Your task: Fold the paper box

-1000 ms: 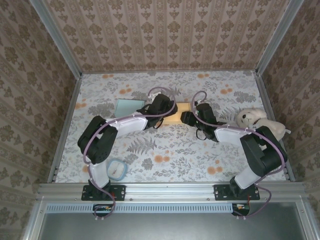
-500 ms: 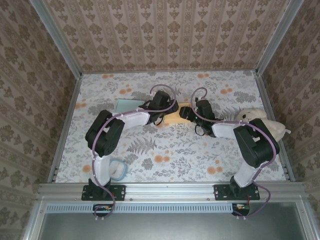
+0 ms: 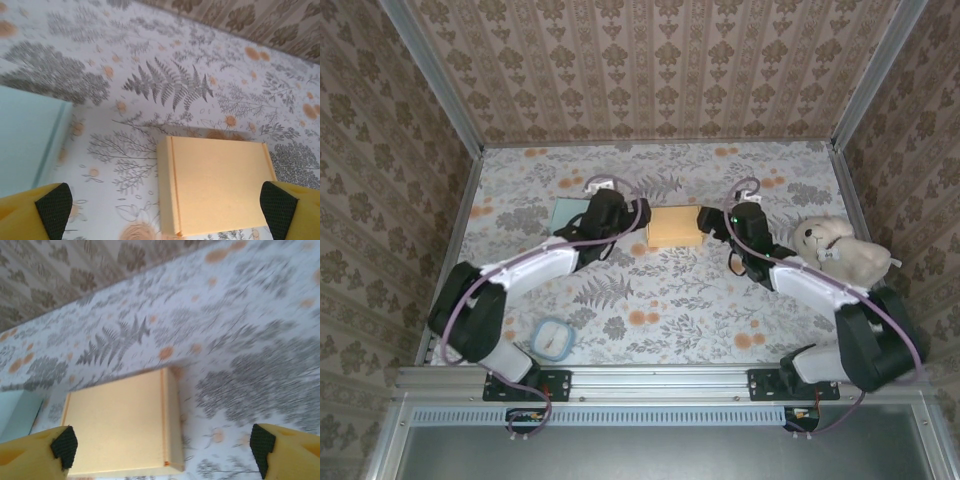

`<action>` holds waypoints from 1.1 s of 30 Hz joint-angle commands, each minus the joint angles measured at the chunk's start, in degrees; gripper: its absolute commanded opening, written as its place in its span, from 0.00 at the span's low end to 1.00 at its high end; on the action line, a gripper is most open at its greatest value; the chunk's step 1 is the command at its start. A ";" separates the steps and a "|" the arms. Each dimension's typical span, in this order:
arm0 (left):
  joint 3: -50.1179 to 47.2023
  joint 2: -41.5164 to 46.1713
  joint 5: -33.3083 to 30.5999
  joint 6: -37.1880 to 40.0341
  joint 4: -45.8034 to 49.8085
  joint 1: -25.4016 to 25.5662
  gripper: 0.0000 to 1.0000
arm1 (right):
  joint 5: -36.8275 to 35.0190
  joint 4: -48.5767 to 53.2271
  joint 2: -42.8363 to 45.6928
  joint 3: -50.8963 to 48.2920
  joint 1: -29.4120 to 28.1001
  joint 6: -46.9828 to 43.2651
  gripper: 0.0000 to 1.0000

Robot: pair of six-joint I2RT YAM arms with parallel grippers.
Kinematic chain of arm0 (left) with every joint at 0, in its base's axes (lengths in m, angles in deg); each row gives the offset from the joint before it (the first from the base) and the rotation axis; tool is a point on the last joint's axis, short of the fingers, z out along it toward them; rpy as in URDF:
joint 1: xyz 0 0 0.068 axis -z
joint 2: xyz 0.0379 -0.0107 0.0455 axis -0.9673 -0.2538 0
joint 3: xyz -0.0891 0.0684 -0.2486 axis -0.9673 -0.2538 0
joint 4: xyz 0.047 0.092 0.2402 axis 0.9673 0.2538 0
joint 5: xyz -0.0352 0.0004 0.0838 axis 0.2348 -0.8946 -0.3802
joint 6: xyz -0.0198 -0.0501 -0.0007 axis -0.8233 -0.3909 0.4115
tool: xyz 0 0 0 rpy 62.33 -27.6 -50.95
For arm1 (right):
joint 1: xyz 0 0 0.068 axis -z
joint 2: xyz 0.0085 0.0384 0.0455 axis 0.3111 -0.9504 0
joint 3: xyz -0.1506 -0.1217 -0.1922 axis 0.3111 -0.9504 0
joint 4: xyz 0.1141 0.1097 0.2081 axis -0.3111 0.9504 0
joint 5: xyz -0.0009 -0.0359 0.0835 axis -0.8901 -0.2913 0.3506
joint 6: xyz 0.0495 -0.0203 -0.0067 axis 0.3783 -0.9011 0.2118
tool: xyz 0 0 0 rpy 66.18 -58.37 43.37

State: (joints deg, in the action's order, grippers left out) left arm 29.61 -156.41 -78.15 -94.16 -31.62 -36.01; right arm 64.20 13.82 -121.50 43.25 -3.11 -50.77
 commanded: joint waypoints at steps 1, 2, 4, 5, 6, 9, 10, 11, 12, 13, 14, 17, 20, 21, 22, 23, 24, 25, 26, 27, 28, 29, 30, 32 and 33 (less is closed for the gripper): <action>-5.04 4.75 -3.80 5.14 -1.99 -1.63 1.00 | -11.81 6.18 5.33 -2.04 0.28 -5.85 1.00; -5.66 5.84 -4.44 5.36 -1.07 -2.13 1.00 | -12.96 6.24 6.24 -2.53 0.47 -6.28 1.00; -7.36 7.59 -4.85 7.14 -0.63 -3.90 1.00 | -14.87 5.83 7.26 -2.99 1.34 -6.69 1.00; -8.49 8.22 -4.92 8.56 -1.56 -4.55 1.00 | -16.20 6.20 7.29 -2.71 1.73 -6.63 1.00; -10.50 9.18 -5.10 10.27 -4.67 -5.06 1.00 | -19.45 6.54 7.19 -2.31 1.78 -6.61 1.00; -18.21 12.15 -3.06 19.82 -18.01 -5.66 1.00 | -25.22 -4.45 6.86 -6.17 1.81 -15.62 1.00; -20.23 13.59 -3.96 22.88 -20.29 -5.64 1.00 | -25.41 -10.66 6.30 -8.46 1.86 -20.45 1.00; -21.47 14.86 -5.88 25.24 -20.87 -5.63 1.00 | -23.81 -15.63 5.28 -10.00 2.40 -24.53 1.00; -22.40 16.72 -8.41 27.41 -20.50 -5.86 1.00 | -21.78 -18.86 3.60 -10.51 2.77 -28.59 1.00; -23.34 18.25 -10.70 29.67 -20.12 -6.25 1.00 | -21.65 -18.21 1.70 -9.45 3.03 -30.72 1.00; -23.96 19.60 -13.00 31.14 -19.90 -6.76 1.00 | -21.40 -16.11 -0.09 -8.36 3.40 -32.06 1.00; -26.46 23.25 -15.15 34.51 -20.38 -10.64 1.00 | -19.61 -18.10 -4.37 -9.20 4.90 -34.23 1.00; -28.07 25.63 -14.68 36.16 -19.04 -17.28 1.00 | -13.70 -25.36 -5.54 -13.19 6.79 -34.14 1.00; -29.35 26.44 -13.63 37.49 -19.93 -19.44 1.00 | -11.41 -26.30 -5.31 -14.09 7.46 -34.34 1.00; -31.00 27.15 -12.56 38.30 -21.47 -21.70 1.00 | -11.10 -28.46 -5.31 -15.12 7.98 -34.70 1.00; -32.60 27.50 -11.54 38.32 -22.97 -23.81 1.00 | -10.71 -30.79 -5.31 -16.02 8.42 -35.16 1.00; -34.48 27.46 -10.81 38.19 -24.92 -25.76 1.00 | -8.27 -34.34 -5.68 -17.63 9.74 -35.40 1.00; -36.32 26.75 -10.18 37.96 -27.87 -27.70 1.00 | -6.56 -39.02 -7.63 -19.22 10.72 -35.42 1.00; -37.75 25.68 -9.61 37.68 -30.66 -29.04 1.00 | -6.17 -43.63 -9.50 -20.13 11.30 -35.10 1.00; -38.91 23.85 -8.84 37.15 -33.45 -30.43 1.00 | -6.06 -44.13 -9.67 -20.39 12.27 -33.97 1.00; -39.52 21.95 -7.73 36.49 -35.49 -31.66 1.00 | -2.63 -42.72 -8.71 -20.83 14.02 -32.72 1.00; -39.74 20.21 -6.61 36.26 -36.99 -32.67 1.00 | 1.51 -44.02 -9.05 -21.65 15.27 -32.01 1.00; -39.81 18.02 -5.72 36.36 -38.69 -33.65 1.00 | 3.74 -47.64 -11.00 -22.68 16.30 -31.81 1.00; -39.31 15.71 -3.48 37.19 -41.42 -34.76 1.00 | 6.09 -53.09 -14.33 -23.21 16.15 -33.37 1.00; -39.49 14.53 -1.95 37.79 -43.46 -35.30 1.00 | 6.10 -49.55 -12.62 -22.78 16.29 -32.93 1.00</action>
State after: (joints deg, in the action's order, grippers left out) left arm -10.11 -140.52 -85.23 -58.08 -65.28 -70.13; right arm 63.48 -29.23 -134.04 21.18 13.08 -84.23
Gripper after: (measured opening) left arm 0.999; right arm 0.999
